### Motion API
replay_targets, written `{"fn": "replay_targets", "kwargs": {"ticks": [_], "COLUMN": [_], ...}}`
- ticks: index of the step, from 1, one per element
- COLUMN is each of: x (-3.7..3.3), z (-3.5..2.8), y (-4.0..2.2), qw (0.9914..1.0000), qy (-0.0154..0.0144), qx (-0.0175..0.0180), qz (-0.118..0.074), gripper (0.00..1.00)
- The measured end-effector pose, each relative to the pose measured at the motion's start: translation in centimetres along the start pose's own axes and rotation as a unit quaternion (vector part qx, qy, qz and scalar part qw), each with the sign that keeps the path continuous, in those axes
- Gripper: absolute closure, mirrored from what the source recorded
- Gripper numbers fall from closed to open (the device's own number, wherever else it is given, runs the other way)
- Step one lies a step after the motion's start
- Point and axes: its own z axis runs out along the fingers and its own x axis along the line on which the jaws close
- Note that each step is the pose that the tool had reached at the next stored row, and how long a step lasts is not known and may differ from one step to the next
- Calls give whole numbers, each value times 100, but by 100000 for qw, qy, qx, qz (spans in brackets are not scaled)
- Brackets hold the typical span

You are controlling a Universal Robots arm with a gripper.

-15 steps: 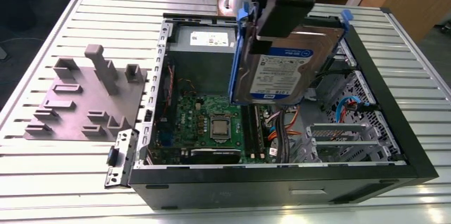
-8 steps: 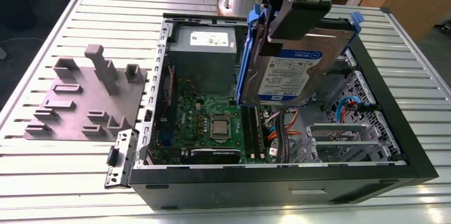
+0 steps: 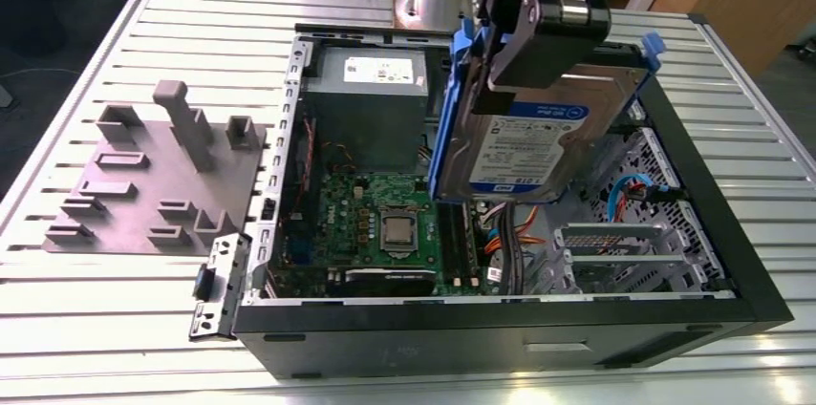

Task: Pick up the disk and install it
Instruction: 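Insert the disk into the insertion slot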

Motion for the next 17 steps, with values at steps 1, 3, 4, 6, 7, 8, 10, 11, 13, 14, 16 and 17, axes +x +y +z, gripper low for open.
{"fn": "replay_targets", "kwargs": {"ticks": [1, 3, 4, 6, 7, 8, 10, 11, 13, 14, 16, 17], "x": [4, 8, 16, 19, 19, 19, 19, 19, 21, 26, 42, 56], "z": [0, 0, 0, -1, 0, 0, 0, 0, -1, 0, 0, 0], "y": [0, -1, -1, -1, -1, -1, -1, -1, -1, -1, -3, -3], "qw": [100000, 100000, 100000, 100000, 100000, 100000, 100000, 100000, 100000, 100000, 100000, 100000], "qy": [2, -2, -2, 4, -1, 0, -2, -1, 4, -5, 0, 1], "qx": [-2, -1, 0, -1, -1, 0, 0, -1, -2, 0, -2, -1], "qz": [8, 5, 2, 3, 1, 1, 3, 1, 4, -2, -6, -1], "gripper": [63, 63, 63, 63, 63, 63, 63, 63, 63, 63, 63, 63]}}
